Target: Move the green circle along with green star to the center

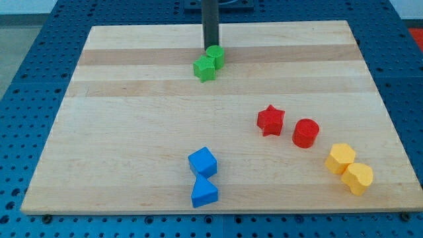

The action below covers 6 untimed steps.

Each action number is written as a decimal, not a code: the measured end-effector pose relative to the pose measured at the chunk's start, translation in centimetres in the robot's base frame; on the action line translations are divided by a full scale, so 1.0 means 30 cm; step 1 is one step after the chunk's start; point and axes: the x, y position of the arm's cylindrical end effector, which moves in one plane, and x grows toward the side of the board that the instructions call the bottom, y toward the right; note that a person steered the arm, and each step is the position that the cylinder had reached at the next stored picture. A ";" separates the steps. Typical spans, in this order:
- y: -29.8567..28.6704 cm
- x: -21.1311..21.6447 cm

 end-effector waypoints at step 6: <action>-0.065 0.094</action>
